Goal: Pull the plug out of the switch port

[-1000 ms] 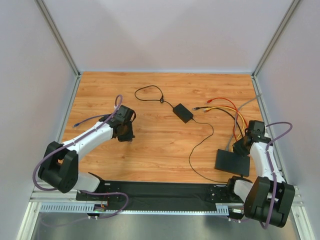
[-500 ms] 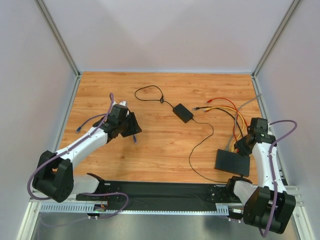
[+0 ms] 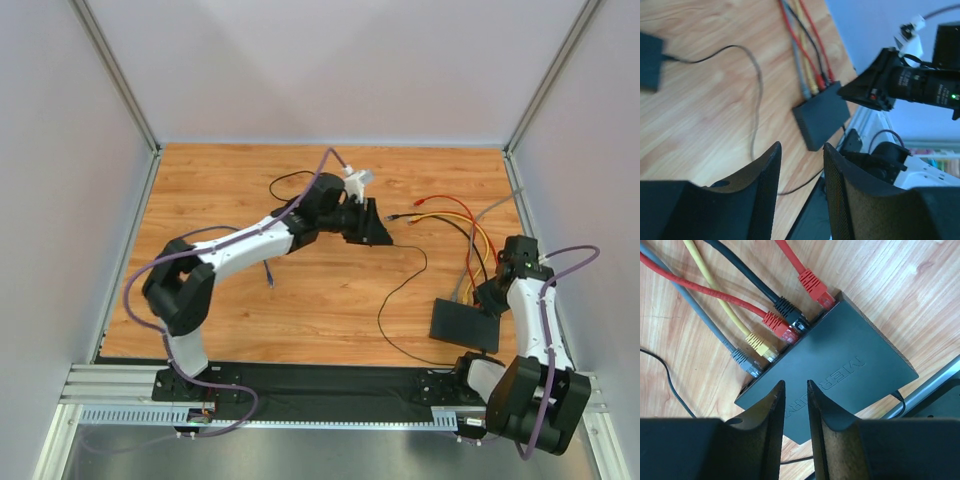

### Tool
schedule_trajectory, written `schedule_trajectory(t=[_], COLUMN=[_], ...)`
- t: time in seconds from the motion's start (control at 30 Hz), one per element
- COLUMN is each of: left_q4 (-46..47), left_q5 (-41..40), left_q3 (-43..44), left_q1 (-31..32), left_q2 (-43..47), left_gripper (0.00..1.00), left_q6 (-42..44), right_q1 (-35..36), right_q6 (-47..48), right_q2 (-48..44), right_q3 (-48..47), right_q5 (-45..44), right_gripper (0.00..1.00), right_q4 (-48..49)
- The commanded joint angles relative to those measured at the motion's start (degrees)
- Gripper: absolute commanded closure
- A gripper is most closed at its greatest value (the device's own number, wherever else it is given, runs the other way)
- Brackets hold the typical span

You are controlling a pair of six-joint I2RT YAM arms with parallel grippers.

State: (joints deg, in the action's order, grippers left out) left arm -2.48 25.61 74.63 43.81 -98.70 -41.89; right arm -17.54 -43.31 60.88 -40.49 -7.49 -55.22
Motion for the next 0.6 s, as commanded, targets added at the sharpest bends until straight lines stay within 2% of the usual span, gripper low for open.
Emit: schedule_trajectory(t=[0.0, 0.1, 0.2, 0.3, 0.4, 0.57], left_q4=[7.48, 8.99, 8.19, 4.53, -0.85, -2.18], left_q5=[12.96, 15.26, 15.09, 13.24, 12.54, 10.52], left_q3=[8.39, 14.72, 20.98, 27.11, 32.5, 36.54], left_q1=[3.29, 5.66, 8.04, 9.88, 11.03, 12.17], left_q2=[-7.98, -16.67, -21.52, -29.15, -33.91, -38.58], left_gripper=[0.53, 0.55, 0.55, 0.56, 0.57, 0.58], left_q6=[0.05, -1.09, -1.53, -4.07, -4.69, -5.22], right_q1=[-0.92, -1.7, -2.76, -3.29, -3.55, -3.55], right_q6=[-1.78, -2.83, -3.53, -3.98, -3.98, -5.12], right_q2=[-1.9, -3.48, -3.23, -2.26, -2.34, -3.14], right_q3=[-0.12, 0.93, 1.81, 3.13, 3.84, 5.33], right_q5=[-1.56, -1.65, -0.43, 0.45, 0.8, 2.3], right_gripper=[0.74, 0.76, 0.78, 0.86, 0.89, 0.95], right_q4=[-0.94, -1.2, -1.03, -0.5, -0.32, 1.25])
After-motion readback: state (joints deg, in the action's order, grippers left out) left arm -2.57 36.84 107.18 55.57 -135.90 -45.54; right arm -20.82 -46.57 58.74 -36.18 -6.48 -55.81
